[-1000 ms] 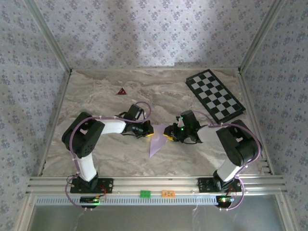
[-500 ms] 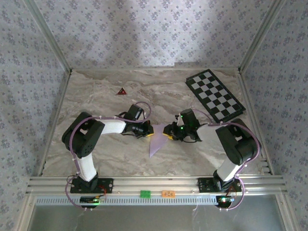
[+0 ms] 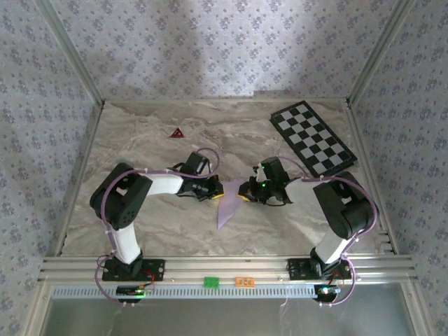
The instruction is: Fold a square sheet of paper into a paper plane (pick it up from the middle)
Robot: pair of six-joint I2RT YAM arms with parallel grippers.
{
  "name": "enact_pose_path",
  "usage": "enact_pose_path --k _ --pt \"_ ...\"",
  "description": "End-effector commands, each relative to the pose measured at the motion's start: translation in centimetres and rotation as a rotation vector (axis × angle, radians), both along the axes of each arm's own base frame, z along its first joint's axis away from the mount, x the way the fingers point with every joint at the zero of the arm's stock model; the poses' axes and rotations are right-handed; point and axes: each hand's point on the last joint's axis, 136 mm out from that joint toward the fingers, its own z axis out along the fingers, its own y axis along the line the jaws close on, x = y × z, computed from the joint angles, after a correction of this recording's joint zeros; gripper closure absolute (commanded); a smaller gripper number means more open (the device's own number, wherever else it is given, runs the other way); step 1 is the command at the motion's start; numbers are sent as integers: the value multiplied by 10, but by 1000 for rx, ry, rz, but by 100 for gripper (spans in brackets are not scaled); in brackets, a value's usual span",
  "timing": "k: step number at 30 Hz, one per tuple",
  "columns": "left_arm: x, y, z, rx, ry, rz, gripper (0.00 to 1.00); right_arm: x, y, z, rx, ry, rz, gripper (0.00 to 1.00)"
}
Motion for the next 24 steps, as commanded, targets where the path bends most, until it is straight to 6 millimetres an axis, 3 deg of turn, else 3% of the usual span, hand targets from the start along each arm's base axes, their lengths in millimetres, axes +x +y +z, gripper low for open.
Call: enact_pose_path --k 1,3,8,12,17,24 --pt "-4 -2 19 -42 -9 0 97 -1 -1 3 -3 1 5 96" --pt "-1 -5 37 -65 -50 -3 91 0 0 7 2 -6 -2 97" --pt "4 9 81 -38 -210 7 59 2 -4 14 -21 -15 -69 97" --pt "-8 19 93 16 -308 -30 56 4 -8 15 -33 -15 -156 98" --pt "-33 17 88 78 -397 -89 65 6 -7 16 -17 -23 -240 98" --pt "-53 12 87 132 -619 -137 68 3 -13 15 -66 -60 -307 98"
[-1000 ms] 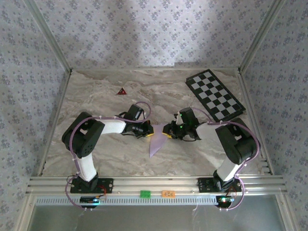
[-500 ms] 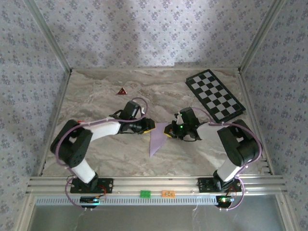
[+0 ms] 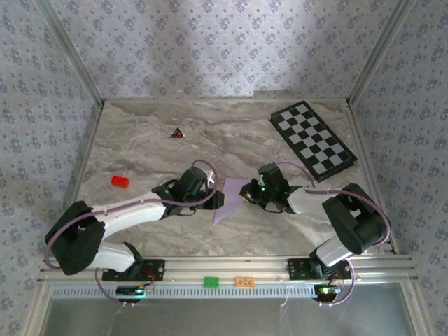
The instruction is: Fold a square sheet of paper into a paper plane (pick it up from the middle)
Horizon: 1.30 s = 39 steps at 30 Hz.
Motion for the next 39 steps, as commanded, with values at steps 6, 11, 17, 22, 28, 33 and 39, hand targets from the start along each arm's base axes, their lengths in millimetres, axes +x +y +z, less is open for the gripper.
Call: enact_pose_path --k 6,11,17,22,28,33,39 --pt "-6 2 1 107 -143 -65 62 1 -8 7 -38 -36 -90 98" --pt "-18 -5 -1 168 -200 -141 58 0 -6 6 -30 -26 -92 99" --pt "-29 -16 -16 332 -234 -246 55 2 0 8 -4 -13 -89 99" --pt "-31 -28 -25 441 -261 -294 55 2 5 7 10 1 -78 99" --pt "-28 -31 -33 534 -291 -296 55 4 7 9 21 0 -77 99" --pt "-26 -24 -40 581 -299 -290 55 4 8 11 35 3 -74 99" --pt "-24 -19 -44 601 -312 -279 56 5 11 17 61 1 -77 99"
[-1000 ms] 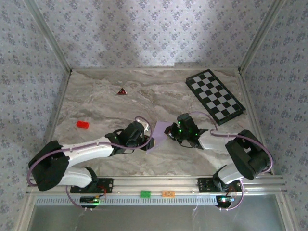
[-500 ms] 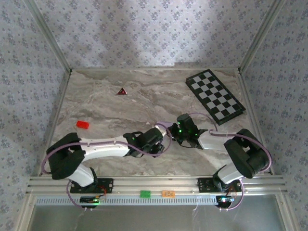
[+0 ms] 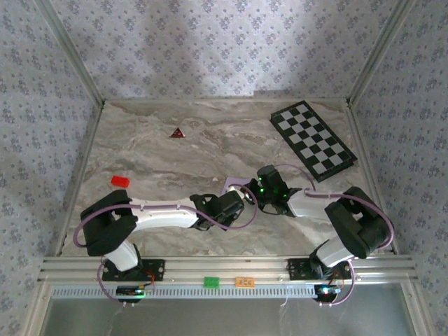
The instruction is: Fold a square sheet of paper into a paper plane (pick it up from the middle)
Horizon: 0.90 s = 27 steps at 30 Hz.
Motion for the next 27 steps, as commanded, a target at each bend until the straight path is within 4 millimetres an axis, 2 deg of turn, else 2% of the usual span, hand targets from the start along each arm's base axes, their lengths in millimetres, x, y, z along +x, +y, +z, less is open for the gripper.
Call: enact_pose_path --k 1,9,20,27 --pt "1 7 -3 51 -26 -2 57 4 7 11 38 -6 1 99" --pt "1 10 -8 61 -31 0 61 5 7 16 48 -15 -3 99" --pt "5 16 0 0 -76 44 60 4 4 14 41 -9 -5 99" --pt "7 9 3 -17 -83 29 61 4 4 14 43 -8 -8 99"
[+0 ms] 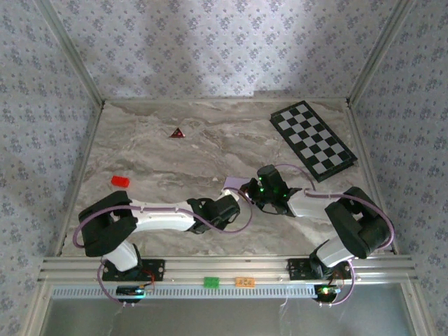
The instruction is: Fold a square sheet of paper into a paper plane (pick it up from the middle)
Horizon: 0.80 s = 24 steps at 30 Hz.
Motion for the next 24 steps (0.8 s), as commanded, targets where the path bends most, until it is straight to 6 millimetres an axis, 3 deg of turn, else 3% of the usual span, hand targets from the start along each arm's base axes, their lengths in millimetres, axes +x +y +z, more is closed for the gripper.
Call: enact_pose_path --k 1,24 --pt "4 -10 15 -47 -36 -4 62 4 4 12 34 -10 -7 99" --pt "9 -16 7 1 -41 -9 73 3 5 14 43 -8 -1 99"
